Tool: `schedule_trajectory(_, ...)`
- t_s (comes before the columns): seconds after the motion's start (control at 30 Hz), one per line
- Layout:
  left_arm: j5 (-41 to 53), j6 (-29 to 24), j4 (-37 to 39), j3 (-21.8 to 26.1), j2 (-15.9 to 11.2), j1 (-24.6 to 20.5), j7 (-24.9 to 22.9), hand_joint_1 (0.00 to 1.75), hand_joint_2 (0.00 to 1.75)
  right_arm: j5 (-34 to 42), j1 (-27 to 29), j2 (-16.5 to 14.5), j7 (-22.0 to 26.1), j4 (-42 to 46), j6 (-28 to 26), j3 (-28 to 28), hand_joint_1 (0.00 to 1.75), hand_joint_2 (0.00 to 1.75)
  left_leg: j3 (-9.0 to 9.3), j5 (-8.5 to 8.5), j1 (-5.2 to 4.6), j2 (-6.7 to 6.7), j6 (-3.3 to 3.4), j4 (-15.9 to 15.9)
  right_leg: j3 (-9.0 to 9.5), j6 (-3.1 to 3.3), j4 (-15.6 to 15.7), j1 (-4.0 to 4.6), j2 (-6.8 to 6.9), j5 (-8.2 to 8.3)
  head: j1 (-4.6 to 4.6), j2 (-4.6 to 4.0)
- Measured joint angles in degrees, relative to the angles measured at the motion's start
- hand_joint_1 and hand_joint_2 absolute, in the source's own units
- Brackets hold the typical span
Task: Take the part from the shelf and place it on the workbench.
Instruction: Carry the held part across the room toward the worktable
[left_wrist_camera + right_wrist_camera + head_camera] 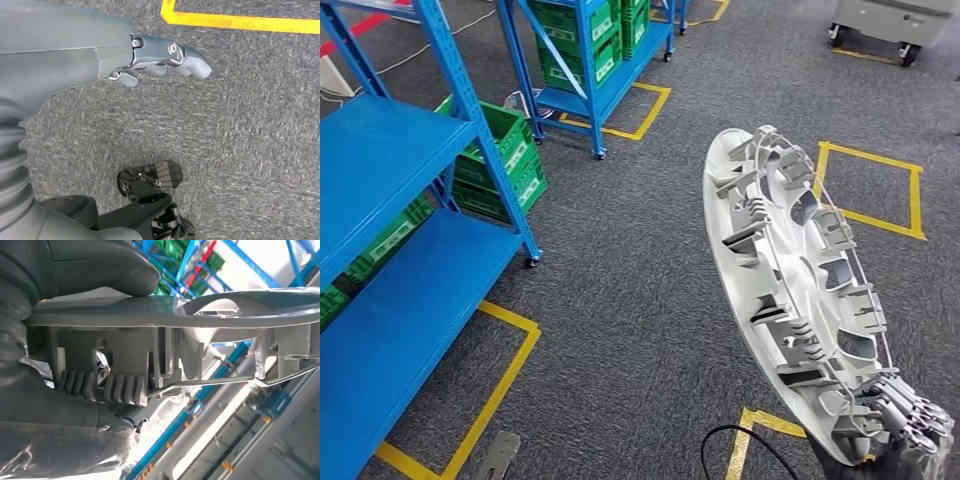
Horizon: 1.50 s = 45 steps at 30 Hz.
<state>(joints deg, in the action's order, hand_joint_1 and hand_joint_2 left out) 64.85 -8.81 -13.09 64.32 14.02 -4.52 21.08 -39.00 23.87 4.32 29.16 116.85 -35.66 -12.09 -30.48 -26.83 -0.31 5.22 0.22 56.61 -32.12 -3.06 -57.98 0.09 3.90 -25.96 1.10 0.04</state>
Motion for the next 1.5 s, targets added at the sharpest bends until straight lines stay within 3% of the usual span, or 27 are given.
schedule_trajectory(0.07, 0.0, 0.0, 0.0, 0.0, 0.0, -0.1, 0.0, 0.0, 1.75, 0.0, -0.2, 0.0, 0.0, -0.1, 0.0, -0.1, 1.75, 1.75, 0.01, -0.02, 0.11, 0.72, -0.69, 0.0, -0.44, 0.85, 0.1, 0.09, -1.31, 0.33, -0.06, 0.0)
schedule_trajectory(0.13, 0.0, -0.1, 0.0, 0.0, -0.1, -0.1, 0.0, 0.0, 1.75, -0.1, -0.3, 0.0, 0.0, -0.1, 0.0, -0.3, 1.75, 1.75, -0.68, -1.53, 0.35, -1.04, -1.36, 1.6, -0.62, 1.73, 0.5, -0.01, -2.51, 0.79, -0.11, 0.0)
schedule_trajectory(0.2, 0.0, -0.1, 0.0, 0.0, -0.1, 0.0, -0.1, 0.0, 1.75, -0.1, -0.5, -0.1, 0.0, -0.2, 0.0, -0.4, 1.75, 1.75, -3.34, -5.13, 0.45, -3.94, -1.66, 7.5, -0.75, 2.33, 0.7, -0.12, -3.73, 1.17, -0.31, 0.0)
schedule_trajectory(0.27, 0.0, 0.0, 0.0, 0.0, -0.1, 0.2, -0.1, 0.0, 1.75, -0.2, -0.7, -0.2, 0.0, -0.3, 0.0, -0.4, 1.75, 1.75, -6.81, -7.99, 0.42, -4.92, -1.69, 14.7, -0.95, 2.52, 0.6, -0.09, -5.16, 1.34, -0.43, 0.0)
schedule_trajectory(0.3, 0.0, 0.0, 0.0, 0.0, -0.1, 0.2, -0.1, 0.0, 1.75, -0.3, -0.7, -0.2, 0.0, -0.4, 0.0, -0.4, 1.75, 1.75, -7.73, -8.1, 0.42, -5.01, -1.68, 16.5, -0.98, 2.52, 0.6, -0.08, -5.9, 1.38, -0.43, 0.0)
schedule_trajectory(0.33, 0.0, 0.1, 0.0, 0.0, -0.1, 0.3, -0.1, 0.0, 1.75, -0.4, -0.7, -0.2, 0.0, -0.5, 0.0, -0.5, 1.75, 1.75, -7.7, -7.08, 0.44, -5.05, -1.63, 16.2, -0.99, 2.47, 0.6, -0.1, -6.7, 1.42, -0.42, 0.0)
schedule_trajectory(0.4, 0.1, 0.2, 0.0, 0.0, -0.1, 0.2, 0.0, 0.0, 1.75, -0.5, -0.7, -0.2, 0.0, -0.6, 0.0, -0.6, 1.75, 1.75, -4.92, -2.94, 0.63, -5.7, -1.58, 10.0, -1.01, 2.26, 0.4, -0.24, -8.25, 1.46, -0.43, 0.0)
schedule_trajectory(0.47, 0.2, 0.3, 0.0, 0.0, -0.1, 0.1, 0.0, 0.0, 1.75, -0.7, -0.9, -0.2, 0.0, -0.7, -0.1, -0.7, 1.75, 1.75, -1.72, -0.31, 0.98, -8.07, -1.57, 3.3, -1.4, 1.72, -0.1, -0.25, -9.72, 1.44, -0.4, 0.0)
schedule_trajectory(0.53, 0.4, 0.4, 0.0, 0.0, -0.1, 0.0, 0.0, 0.0, 1.75, -0.8, -0.9, -0.2, 0.0, -0.7, -0.2, -0.7, 1.75, 1.75, -0.82, -0.17, 1.0, -9.39, -1.2, 1.0, -2.06, 0.94, -0.4, -0.37, -10.87, 1.66, -0.38, 0.0)
schedule_trajectory(0.6, 0.4, 0.4, 0.0, 0.0, 0.0, 0.0, 0.0, 0.0, 1.75, -1.0, -0.8, -0.2, 0.0, -0.7, -0.4, -0.7, 1.75, 1.75, -0.94, 0.09, 0.86, -8.29, -0.37, 0.9, -2.64, 0.23, -0.2, -0.65, -11.49, 1.96, -0.37, 0.0)
schedule_trajectory(0.67, 0.6, 0.4, 0.0, 0.0, 0.0, -0.1, 0.0, 0.0, 1.75, -1.6, -0.8, -0.2, 0.2, -0.6, -0.9, -0.7, 1.75, 1.75, -0.94, 0.33, 0.92, -7.03, 0.41, 0.7, -3.86, -0.31, -2.3, -0.52, -9.16, 0.56, -0.06, 0.0)
schedule_trajectory(0.73, 0.9, 0.4, 0.0, 0.0, 0.0, -0.1, 0.0, 0.0, 1.75, -2.7, -0.8, -0.2, 0.3, -0.6, -1.7, -0.7, 1.75, 1.75, -0.94, 0.32, 0.78, -5.66, 0.83, 0.6, -6.82, -0.67, -9.0, -0.37, -5.71, -3.1, 0.29, 0.0)
schedule_trajectory(0.8, 1.2, 0.4, 0.0, 0.0, 0.0, 0.1, 0.0, 0.0, 1.75, -3.7, -0.8, -0.2, 0.3, -0.6, -2.5, -0.7, 1.75, 1.75, -0.93, 0.23, 0.58, -4.05, 0.98, 0.6, -9.84, -0.87, -15.9, -0.45, -4.53, -5.85, 0.32, 0.0)
schedule_trajectory(0.83, 1.2, 0.4, 0.0, 0.0, 0.0, 0.2, 0.0, 0.0, 1.75, -3.9, -0.8, -0.2, 0.3, -0.5, -2.7, -0.7, 1.75, 1.75, -0.9, 0.19, 0.52, -3.23, 1.0, 0.6, -10.09, -0.89, -16.8, -0.47, -4.35, -5.76, 0.32, 0.0)
schedule_trajectory(0.87, 1.3, 0.4, 0.0, 0.0, 0.0, 0.1, 0.0, 0.0, 1.75, -4.0, -0.7, -0.2, 0.3, -0.5, -2.8, -0.7, 1.75, 1.75, -0.83, 0.13, 0.49, -2.51, 0.98, 0.6, -9.15, -0.83, -15.3, -0.48, -4.18, -4.63, 0.32, 0.0)
schedule_trajectory(0.9, 1.3, 0.4, 0.0, 0.0, 0.0, 0.1, 0.0, 0.0, 1.75, -4.0, -0.7, -0.2, 0.3, -0.4, -2.8, -0.6, 1.75, 1.75, -0.72, 0.05, 0.46, -1.85, 0.91, 0.6, -7.09, -0.7, -11.6, -0.45, -3.58, -2.79, 0.32, 0.0)
schedule_trajectory(0.97, 1.3, 0.4, 0.0, 0.0, 0.0, 0.0, 0.0, 0.0, 1.75, -4.1, -0.8, -0.2, 0.2, -0.3, -2.8, -0.6, 1.75, 1.75, -0.47, -0.21, 0.25, -0.75, 0.55, 0.6, -2.72, -0.26, -3.7, -0.13, -1.25, -0.11, 0.29, 0.0)
schedule_trajectory(1.0, 1.3, 0.4, 0.0, 0.0, 0.0, -0.1, 0.0, 0.0, 1.75, -4.1, -0.8, -0.2, 0.2, -0.2, -2.8, -0.6, 1.75, 1.75, -0.38, -0.3, 0.12, -0.29, 0.3, 0.7, -1.45, 0.06, -1.4, 0.08, -0.48, 0.49, 0.26, 0.0)
schedule_trajectory(1.03, 1.3, 0.4, 0.0, 0.0, 0.0, -0.1, 0.0, 0.0, 1.75, -4.3, -0.8, -0.2, 0.2, -0.1, -2.9, -0.6, 1.75, 1.75, -0.33, -0.34, 0.03, 0.16, 0.04, 0.7, -1.12, 0.4, -0.6, 0.29, -0.29, 0.52, 0.22, 0.0)
schedule_trajectory(1.1, 1.8, 0.4, 0.0, -0.1, 0.2, -0.1, -0.1, 0.0, 1.75, -5.3, -0.4, -0.2, -0.1, 0.2, -3.0, -0.4, 1.75, 1.75, -0.23, -0.42, 0.09, 1.07, -0.6, 0.6, -1.44, 1.18, -0.4, 0.4, -1.67, 0.77, 0.22, 0.0)
schedule_trajectory(1.13, 2.2, 0.3, 0.0, -0.3, 0.3, -0.2, -0.1, 0.0, 1.75, -6.2, 0.1, -0.2, -0.4, 0.5, -3.2, -0.2, 1.75, 1.75, -0.27, -0.82, 0.18, 0.68, -0.94, 0.9, -1.43, 1.52, -0.2, 0.3, -2.27, 0.91, 0.19, 0.0)
schedule_trajectory(1.2, 3.4, 0.0, 0.0, -0.8, 0.7, -0.3, -0.1, 0.0, 1.75, -8.4, 1.8, -0.2, -1.1, 1.6, -3.3, 0.6, 1.75, 1.75, -1.74, -3.38, 0.32, -1.78, -1.46, 4.4, -1.14, 2.12, 0.3, -0.02, -3.39, 1.25, -0.03, 0.0)
schedule_trajectory(1.23, 4.0, -0.3, 0.0, -1.2, 1.0, -0.3, -0.1, 0.0, 1.75, -9.7, 2.9, -0.1, -1.3, 2.3, -3.4, 1.2, 1.75, 1.75, -3.33, -5.29, 0.37, -3.34, -1.56, 8.0, -1.15, 2.28, 0.3, -0.07, -3.94, 1.32, -0.18, 0.0)
schedule_trajectory(1.3, 4.9, -0.7, 0.0, -1.8, 1.3, -0.1, -0.1, 0.0, 1.75, -11.5, 5.0, -0.1, -1.7, 3.7, -3.4, 2.6, 1.75, 1.75, -6.91, -8.2, 0.37, -4.71, -1.61, 15.3, -1.21, 2.43, 0.3, -0.09, -5.26, 1.38, -0.3, 0.0)
schedule_trajectory(1.37, 5.7, -1.0, 0.1, -2.4, 1.6, -0.1, -0.2, 0.0, 1.75, -12.3, 7.0, -0.1, -1.9, 5.0, -3.4, 3.9, 1.75, 1.75, -7.78, -6.92, 0.39, -5.04, -1.54, 16.3, -1.19, 2.42, 0.2, -0.11, -6.91, 1.39, -0.32, 0.0)
schedule_trajectory(1.43, 6.7, -1.1, 0.1, -3.2, 1.8, -0.3, -0.8, 0.0, 1.75, -12.7, 8.7, -0.1, -2.0, 6.3, -3.4, 5.1, 1.75, 1.75, -5.07, -2.53, 0.64, -6.39, -1.5, 10.0, -1.2, 2.22, 0.1, -0.25, -8.67, 1.38, -0.33, 0.0)
schedule_trajectory(1.5, 7.7, -1.2, 0.1, -4.1, 2.2, -0.7, -1.5, 0.0, 1.75, -13.0, 10.2, -0.1, -2.1, 7.8, -3.4, 6.5, 1.75, 1.75, -2.07, -0.03, 1.06, -8.93, -1.43, 3.4, -1.66, 1.67, -0.5, -0.23, -10.26, 1.3, -0.3, 0.01)
